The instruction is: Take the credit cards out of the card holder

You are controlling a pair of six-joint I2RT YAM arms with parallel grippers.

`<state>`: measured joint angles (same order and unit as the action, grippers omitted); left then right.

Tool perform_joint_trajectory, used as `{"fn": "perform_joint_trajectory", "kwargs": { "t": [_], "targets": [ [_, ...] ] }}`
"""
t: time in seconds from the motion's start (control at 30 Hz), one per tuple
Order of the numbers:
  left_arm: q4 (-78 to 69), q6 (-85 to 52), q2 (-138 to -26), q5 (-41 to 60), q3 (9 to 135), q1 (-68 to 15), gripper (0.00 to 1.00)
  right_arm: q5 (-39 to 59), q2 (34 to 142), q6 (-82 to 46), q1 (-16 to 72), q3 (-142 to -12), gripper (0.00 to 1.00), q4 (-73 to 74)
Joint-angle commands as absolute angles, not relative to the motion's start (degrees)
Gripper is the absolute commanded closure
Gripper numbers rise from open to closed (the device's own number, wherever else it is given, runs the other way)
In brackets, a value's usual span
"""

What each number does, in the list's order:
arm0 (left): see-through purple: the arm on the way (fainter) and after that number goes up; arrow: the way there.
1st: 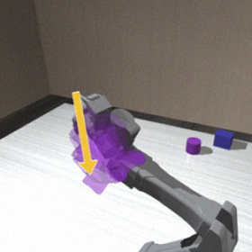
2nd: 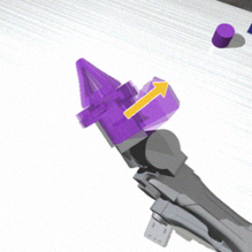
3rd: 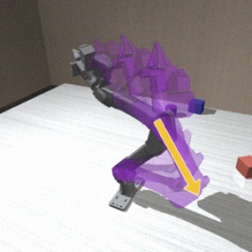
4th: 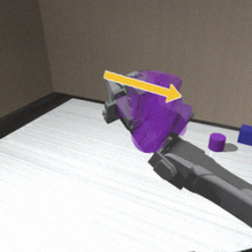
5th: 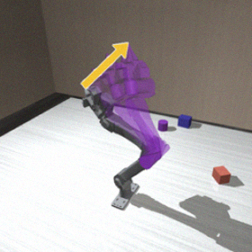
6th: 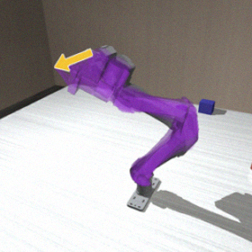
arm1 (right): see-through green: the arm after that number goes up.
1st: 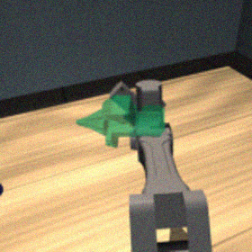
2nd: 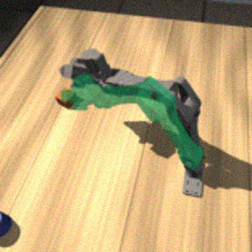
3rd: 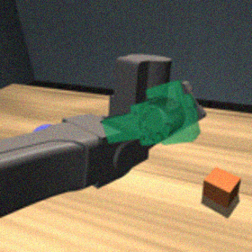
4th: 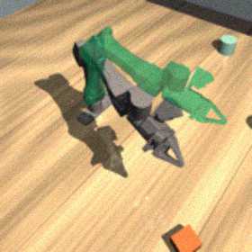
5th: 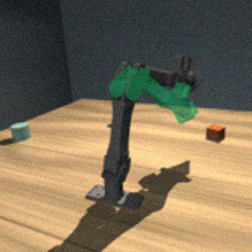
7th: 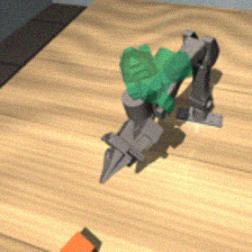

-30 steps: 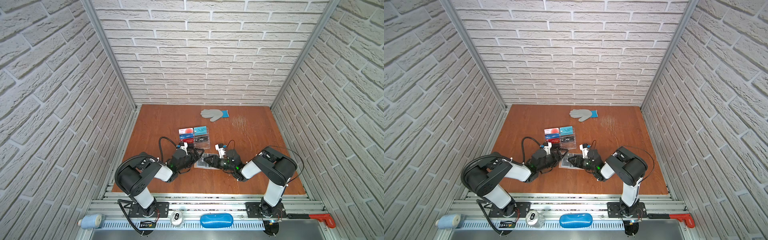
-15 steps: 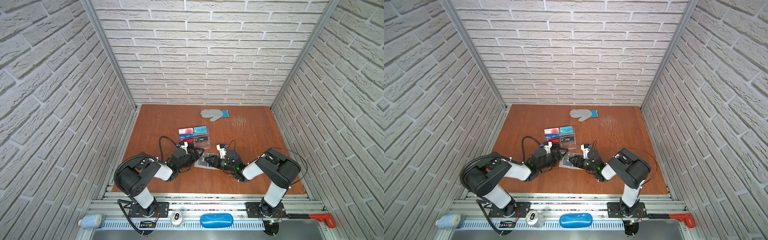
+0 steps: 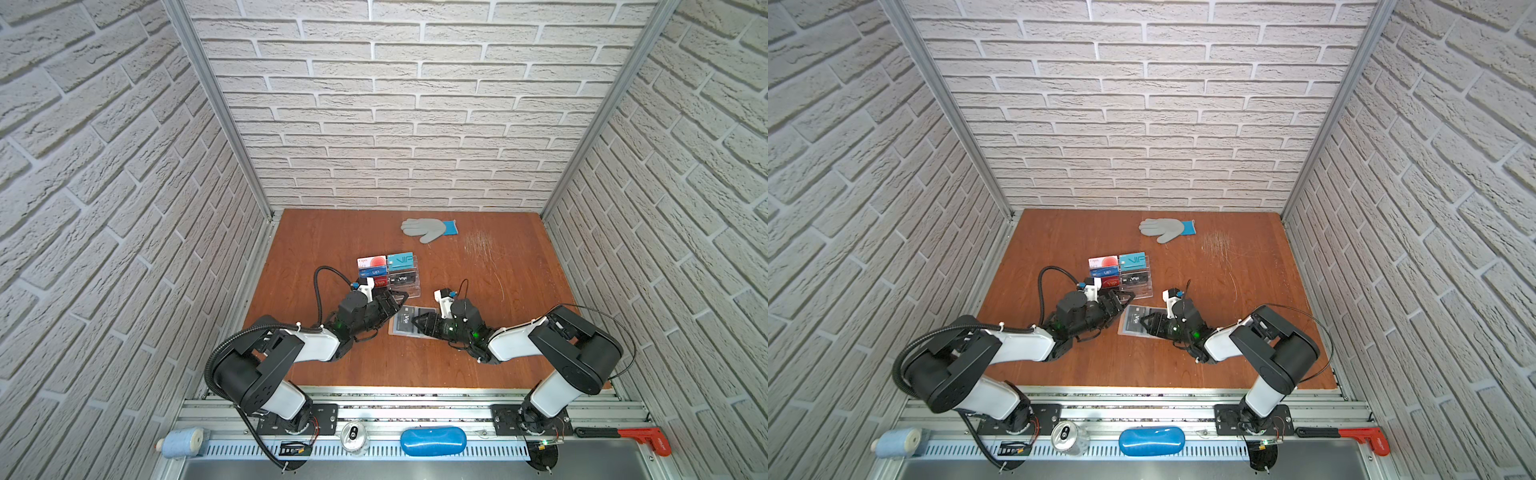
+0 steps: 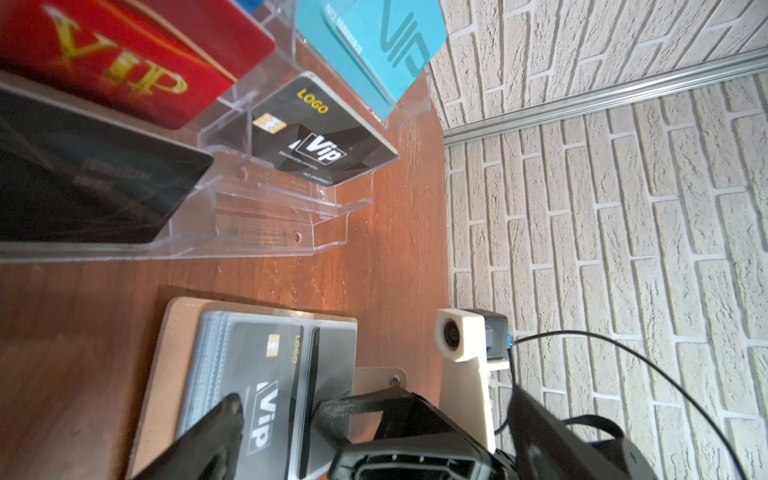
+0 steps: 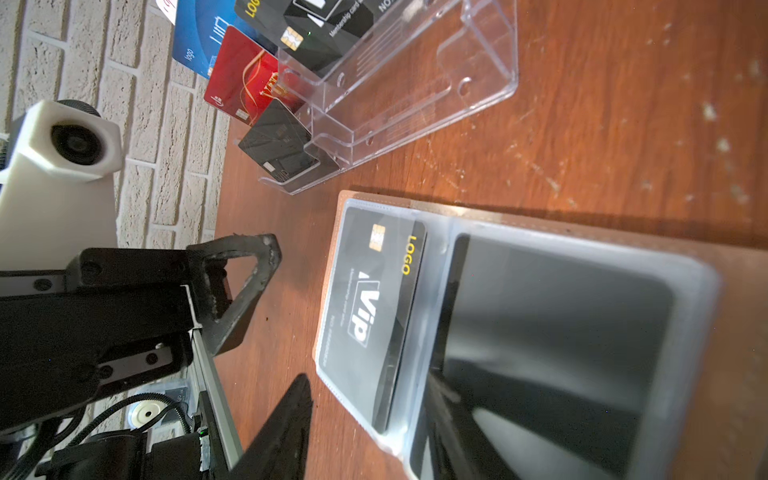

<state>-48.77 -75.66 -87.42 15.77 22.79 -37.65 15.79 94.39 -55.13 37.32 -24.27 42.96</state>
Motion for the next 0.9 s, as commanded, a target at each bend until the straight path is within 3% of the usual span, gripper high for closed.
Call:
{"fn": "perform_joint_trajectory", "kwargs": {
  "t": [0.0, 0.87],
  "targets": [
    [-53.7, -75.7, -90.3, 16.4, 23.9, -38.4, 0.02, 14.7, 94.8, -54.8, 38.0, -25.9, 0.53, 42.5],
    [-63.2, -78.6, -98.5, 16.1, 21.3, -38.4, 0.02, 15.7, 100.8, -57.6, 38.1, -27.0, 0.53, 50.5]
  ]
}}
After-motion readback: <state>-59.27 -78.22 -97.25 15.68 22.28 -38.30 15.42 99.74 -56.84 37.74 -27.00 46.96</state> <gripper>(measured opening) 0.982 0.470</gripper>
